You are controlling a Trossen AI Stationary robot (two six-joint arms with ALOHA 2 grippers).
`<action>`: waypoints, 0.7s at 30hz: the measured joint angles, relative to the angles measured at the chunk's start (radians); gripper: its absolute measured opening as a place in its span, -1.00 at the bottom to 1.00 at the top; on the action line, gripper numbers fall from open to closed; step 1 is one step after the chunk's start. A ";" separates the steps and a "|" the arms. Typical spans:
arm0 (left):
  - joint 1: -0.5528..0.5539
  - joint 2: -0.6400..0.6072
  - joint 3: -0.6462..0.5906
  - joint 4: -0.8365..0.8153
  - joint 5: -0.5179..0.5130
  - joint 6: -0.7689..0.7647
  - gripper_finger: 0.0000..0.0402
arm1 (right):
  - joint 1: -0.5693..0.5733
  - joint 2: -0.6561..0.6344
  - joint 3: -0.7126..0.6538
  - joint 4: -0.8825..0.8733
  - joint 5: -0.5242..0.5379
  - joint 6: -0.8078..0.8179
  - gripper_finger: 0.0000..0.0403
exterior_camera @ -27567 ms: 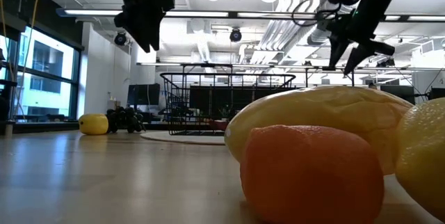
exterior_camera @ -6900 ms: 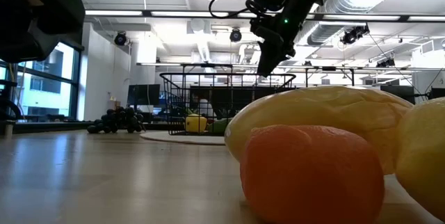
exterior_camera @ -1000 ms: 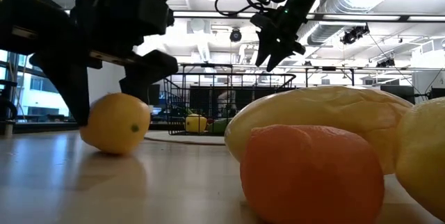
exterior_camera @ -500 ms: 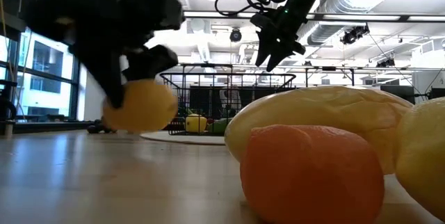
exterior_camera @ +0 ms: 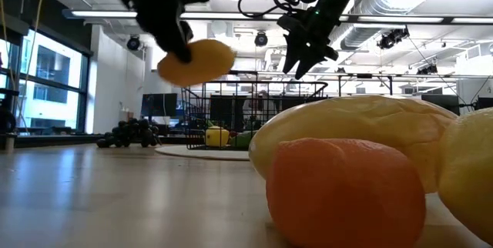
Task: Build produce basket
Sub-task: Put the left yellow mango into the black wire basket
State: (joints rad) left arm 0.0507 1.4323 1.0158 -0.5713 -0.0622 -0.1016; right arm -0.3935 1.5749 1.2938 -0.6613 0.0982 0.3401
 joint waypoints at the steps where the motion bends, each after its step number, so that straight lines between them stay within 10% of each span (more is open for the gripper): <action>1: 0.009 -0.013 0.008 0.003 -0.008 0.000 0.01 | 0.000 0.000 0.000 0.000 0.000 0.000 0.06; 21: 0.250 -0.065 0.053 0.143 -0.168 0.200 0.02 | 0.000 0.000 0.000 0.007 -0.002 0.016 0.06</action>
State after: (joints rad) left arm 0.3011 1.3671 1.0687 -0.4284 -0.2307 0.0988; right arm -0.3938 1.5749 1.2938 -0.6540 0.0963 0.3562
